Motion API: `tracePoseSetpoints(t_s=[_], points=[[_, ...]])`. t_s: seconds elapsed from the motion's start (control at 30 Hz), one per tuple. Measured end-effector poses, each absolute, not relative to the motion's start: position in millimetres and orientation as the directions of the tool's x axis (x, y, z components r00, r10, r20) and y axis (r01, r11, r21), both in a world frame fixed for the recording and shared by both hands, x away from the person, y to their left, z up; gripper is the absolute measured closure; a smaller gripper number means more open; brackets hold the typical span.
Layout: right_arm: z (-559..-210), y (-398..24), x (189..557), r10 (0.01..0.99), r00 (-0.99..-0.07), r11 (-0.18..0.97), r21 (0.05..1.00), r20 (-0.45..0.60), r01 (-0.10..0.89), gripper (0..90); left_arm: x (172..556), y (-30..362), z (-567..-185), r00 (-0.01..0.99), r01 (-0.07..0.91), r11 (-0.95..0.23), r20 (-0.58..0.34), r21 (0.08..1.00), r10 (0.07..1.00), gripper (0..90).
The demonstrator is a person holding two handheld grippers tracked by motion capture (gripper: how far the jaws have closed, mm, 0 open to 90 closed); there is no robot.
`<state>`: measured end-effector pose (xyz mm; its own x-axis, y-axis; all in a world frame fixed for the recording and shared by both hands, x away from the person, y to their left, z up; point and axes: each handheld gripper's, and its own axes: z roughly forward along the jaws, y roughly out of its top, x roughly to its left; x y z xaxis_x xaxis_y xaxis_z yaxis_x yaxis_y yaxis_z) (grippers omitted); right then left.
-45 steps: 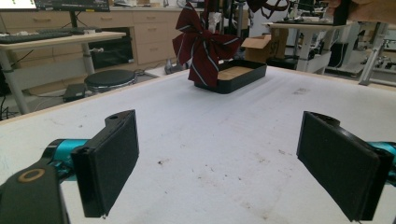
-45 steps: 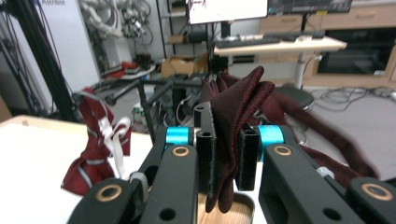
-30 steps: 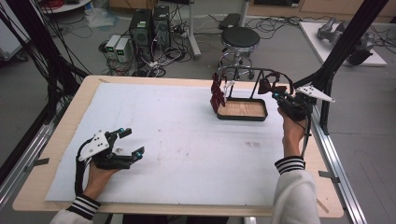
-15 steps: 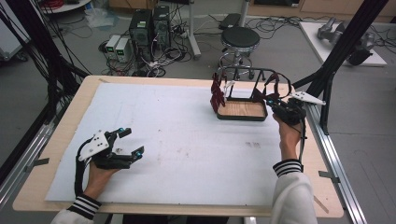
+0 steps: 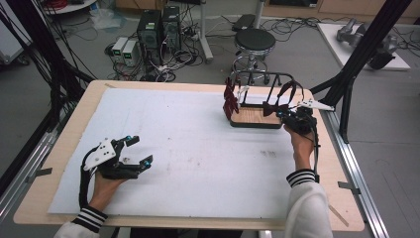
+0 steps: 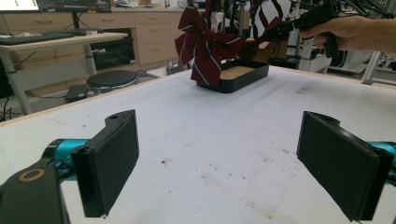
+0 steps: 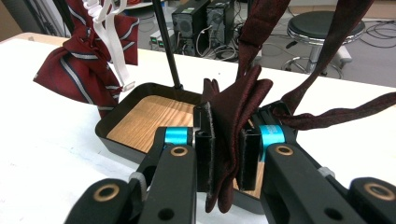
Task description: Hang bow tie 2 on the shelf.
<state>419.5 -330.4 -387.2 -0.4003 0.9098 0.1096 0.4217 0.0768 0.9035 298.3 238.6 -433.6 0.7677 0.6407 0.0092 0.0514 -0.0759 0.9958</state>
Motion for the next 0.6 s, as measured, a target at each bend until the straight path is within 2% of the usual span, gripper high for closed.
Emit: tracePoseSetpoints(t_s=[0.07, 0.17, 0.3, 0.37, 0.4, 0.53, 0.6], points=[[-387.3, -330.4, 420.3, 0.909, -0.402, 0.071, 0.907, 0.113, 0.415, 80.0, 298.3, 238.5, -433.7, 0.769, 0.054, -0.077, 0.008, 0.996, 0.639, 13.4], [-388.4, -330.2, 421.6, 0.903, -0.419, 0.090, 0.910, 0.097, 0.405, 72.9, 298.2, 238.2, -433.7, 0.769, 0.053, -0.075, 0.008, 0.996, 0.639, 13.4], [-388.4, -329.7, 422.5, 0.899, -0.427, 0.086, 0.915, 0.100, 0.395, 51.9, 298.2, 238.0, -433.9, 0.769, 0.053, -0.076, 0.008, 0.996, 0.639, 13.4], [-386.9, -328.2, 421.9, 0.904, -0.420, 0.095, 0.919, 0.081, 0.382, 34.4, 298.1, 238.0, -433.7, 0.769, 0.052, -0.073, 0.007, 0.996, 0.639, 13.4], [-386.0, -326.8, 421.6, 0.905, -0.420, 0.107, 0.921, 0.066, 0.376, 28.5, 298.1, 238.1, -433.6, 0.770, 0.051, -0.072, 0.007, 0.996, 0.638, 13.4], [-381.9, -323.5, 418.3, 0.898, -0.439, 0.139, 0.928, 0.030, 0.347, 13.2, 298.1, 238.1, -433.7, 0.769, 0.052, -0.073, 0.006, 0.996, 0.639, 13.4], [-379.7, -323.7, 415.4, 0.885, -0.463, 0.126, 0.931, 0.050, 0.342, 11.6, 298.0, 238.2, -433.6, 0.770, 0.052, -0.072, 0.006, 0.996, 0.637, 13.4]])
